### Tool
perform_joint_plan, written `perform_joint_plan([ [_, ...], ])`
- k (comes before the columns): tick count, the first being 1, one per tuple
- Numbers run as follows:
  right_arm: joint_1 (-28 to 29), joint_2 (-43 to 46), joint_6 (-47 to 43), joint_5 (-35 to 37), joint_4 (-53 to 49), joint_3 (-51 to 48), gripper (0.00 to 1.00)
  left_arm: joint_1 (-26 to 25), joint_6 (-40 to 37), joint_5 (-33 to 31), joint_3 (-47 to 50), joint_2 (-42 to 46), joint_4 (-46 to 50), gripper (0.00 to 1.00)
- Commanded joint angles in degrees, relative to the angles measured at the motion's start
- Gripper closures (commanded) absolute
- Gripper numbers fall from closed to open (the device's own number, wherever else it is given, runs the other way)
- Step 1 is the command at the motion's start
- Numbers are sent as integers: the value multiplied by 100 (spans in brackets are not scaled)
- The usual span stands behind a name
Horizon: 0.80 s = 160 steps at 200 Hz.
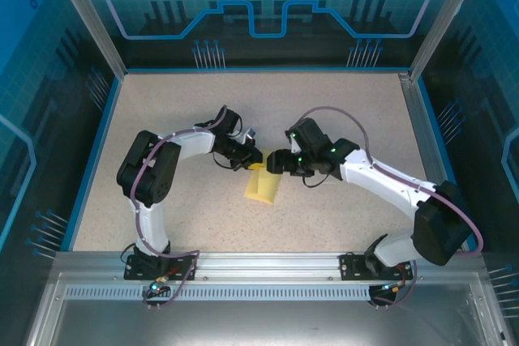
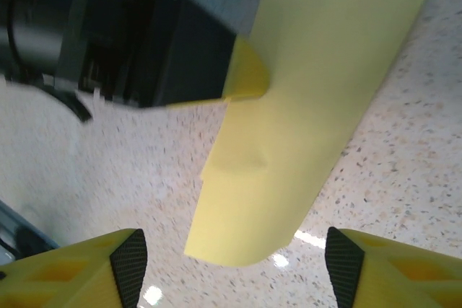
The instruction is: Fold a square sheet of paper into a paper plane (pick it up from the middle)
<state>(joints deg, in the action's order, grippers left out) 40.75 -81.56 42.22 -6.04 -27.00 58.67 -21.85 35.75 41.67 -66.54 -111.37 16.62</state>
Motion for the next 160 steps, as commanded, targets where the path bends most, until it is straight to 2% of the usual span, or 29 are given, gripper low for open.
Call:
perform_joint_plan([
  [1, 680, -176, -640, 550, 67, 28, 33, -47, 82, -10, -73, 106, 19, 100],
  [13, 1137, -327, -714, 1212, -84, 117, 33, -46, 94, -10, -59, 116, 4, 100],
  [38, 1737, -756, -704, 1950, -126, 349, 31, -48, 23, 17, -95, 81, 66, 100],
  [45, 1913, -925, -590, 2431, -348, 504, 31, -43, 9, 15, -102, 81, 91, 100],
  [72, 2254, -1490, -200, 3502, -1035, 1031, 30, -48, -50, 12, -154, 55, 148, 100],
  [104, 2443, -1980, -129, 3975, -1469, 1449, 32, -48, -91, 31, -212, -7, 214, 100],
  [119, 2528, -2134, -26, 4242, -1725, 1618, 37, -48, -94, 14, -235, -12, 219, 100],
  [160, 2586, -2324, 52, 4214, -1777, 1732, 46, -41, -99, 17, -333, -51, 292, 100],
])
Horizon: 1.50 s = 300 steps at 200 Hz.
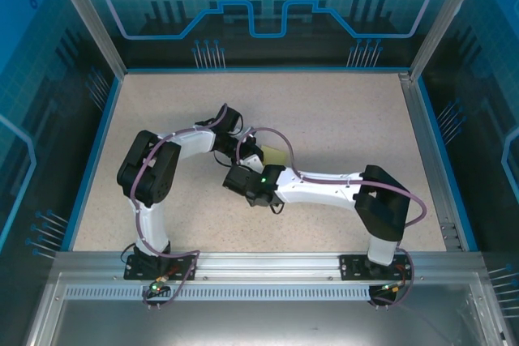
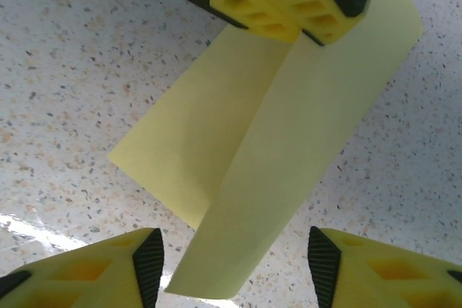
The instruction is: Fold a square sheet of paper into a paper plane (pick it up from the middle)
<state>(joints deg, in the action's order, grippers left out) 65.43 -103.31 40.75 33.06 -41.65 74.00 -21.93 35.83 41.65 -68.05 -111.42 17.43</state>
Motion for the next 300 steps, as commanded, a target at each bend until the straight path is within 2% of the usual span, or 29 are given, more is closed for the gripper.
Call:
perform_joint_plan([
  [1, 119, -152, 202, 305, -319, 206, 46, -36, -105, 19, -178, -47, 214, 100],
  [49, 160, -225, 344, 388, -356, 211, 59, -39, -123, 18, -182, -49, 230, 100],
  [105, 205, -206, 419, 413, -360, 202, 68, -39, -130, -1, -226, -30, 277, 100],
  [139, 203, -175, 471, 398, -293, 131, 80, -30, -129, -41, -237, 1, 321, 98],
  [166, 133, -137, 370, 236, -89, 50, 91, -28, -116, -293, -231, 129, 394, 90],
  [178, 72, -102, 292, 95, 62, -30, 93, -22, -69, -651, -138, 297, 431, 82],
  [191, -6, -23, 150, -105, 319, -158, 95, 12, 3, -1009, 17, 533, 428, 68],
  [205, -122, 93, -36, -444, 702, -333, 96, 89, 84, -1268, 177, 743, 432, 64],
  [216, -247, 215, -172, -774, 1021, -504, 96, 151, 172, -1466, 332, 913, 412, 55],
  [240, -560, 394, -387, -1448, 1584, -811, 96, 237, 322, -1819, 637, 1243, 370, 52],
  [270, -1050, 648, -513, -2614, 2430, -1322, 96, 242, 455, -1862, 943, 1484, 222, 58],
  [285, -1305, 739, -498, -3037, 2714, -1527, 95, 242, 490, -1866, 1079, 1558, 193, 70],
  [300, -1545, 776, -481, -3504, 2990, -1704, 95, 216, 562, -1755, 1267, 1637, 17, 77],
])
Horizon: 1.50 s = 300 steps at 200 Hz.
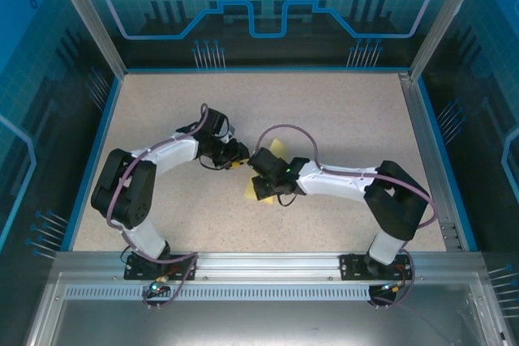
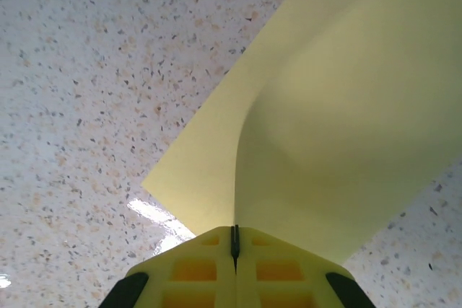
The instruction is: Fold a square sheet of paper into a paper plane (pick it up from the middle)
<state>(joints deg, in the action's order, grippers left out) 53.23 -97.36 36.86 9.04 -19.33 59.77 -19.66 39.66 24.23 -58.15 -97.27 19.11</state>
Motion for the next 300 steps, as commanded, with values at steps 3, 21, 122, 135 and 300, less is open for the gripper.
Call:
perform_joint_plan([
  [3, -367, 187, -90, -1199, 813, -309, 95, -22, 195, 24, 302, 226, -183, 78],
  [21, -565, 200, -90, -1694, 1134, -480, 94, -119, 146, 147, 348, 207, -194, 82],
  [122, -1318, 277, -632, -2589, 685, -616, 93, -453, 182, 204, 456, -20, -255, 88],
  [135, -1409, 261, -733, -2703, 535, -590, 92, -492, 204, 186, 468, -20, -272, 88],
  [300, -1720, -287, -1392, -2613, -122, -105, 90, -618, 257, 152, 436, -72, -330, 88],
])
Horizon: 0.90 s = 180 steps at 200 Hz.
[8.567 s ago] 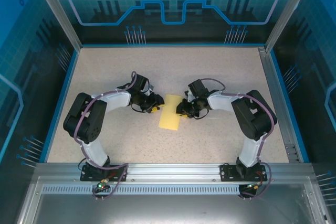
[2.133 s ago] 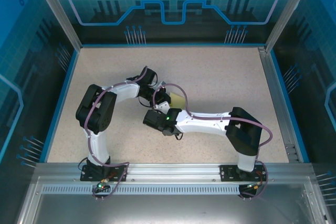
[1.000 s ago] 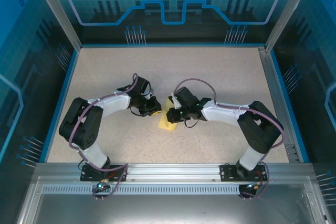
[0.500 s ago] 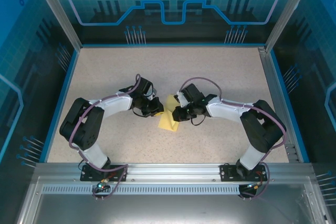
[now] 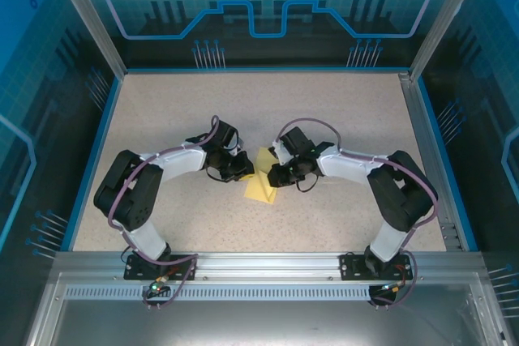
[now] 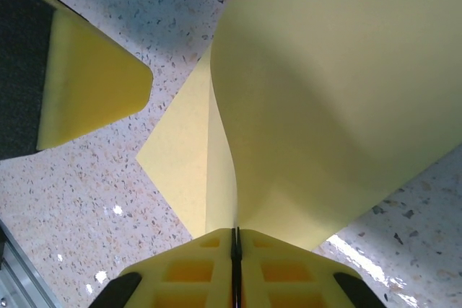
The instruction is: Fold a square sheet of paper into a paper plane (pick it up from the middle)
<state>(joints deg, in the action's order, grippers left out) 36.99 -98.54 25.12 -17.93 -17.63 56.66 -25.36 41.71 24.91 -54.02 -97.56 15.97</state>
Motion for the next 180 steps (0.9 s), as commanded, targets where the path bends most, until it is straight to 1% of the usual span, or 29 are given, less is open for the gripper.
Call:
perform_joint_plan([
  [1, -96, -176, -218, 86, -293, 214, 90, -52, 50, 80, 23, -44, -19, 88],
  [64, -94, -402, -415, 159, -485, 446, 90, -49, 35, 62, 54, -25, -28, 88],
  [101, -104, -498, -518, 332, -623, 565, 90, -55, 39, 67, 71, -11, -65, 89],
  [180, -99, -775, -772, 396, -826, 855, 89, -54, 49, 47, 76, 53, -61, 89],
])
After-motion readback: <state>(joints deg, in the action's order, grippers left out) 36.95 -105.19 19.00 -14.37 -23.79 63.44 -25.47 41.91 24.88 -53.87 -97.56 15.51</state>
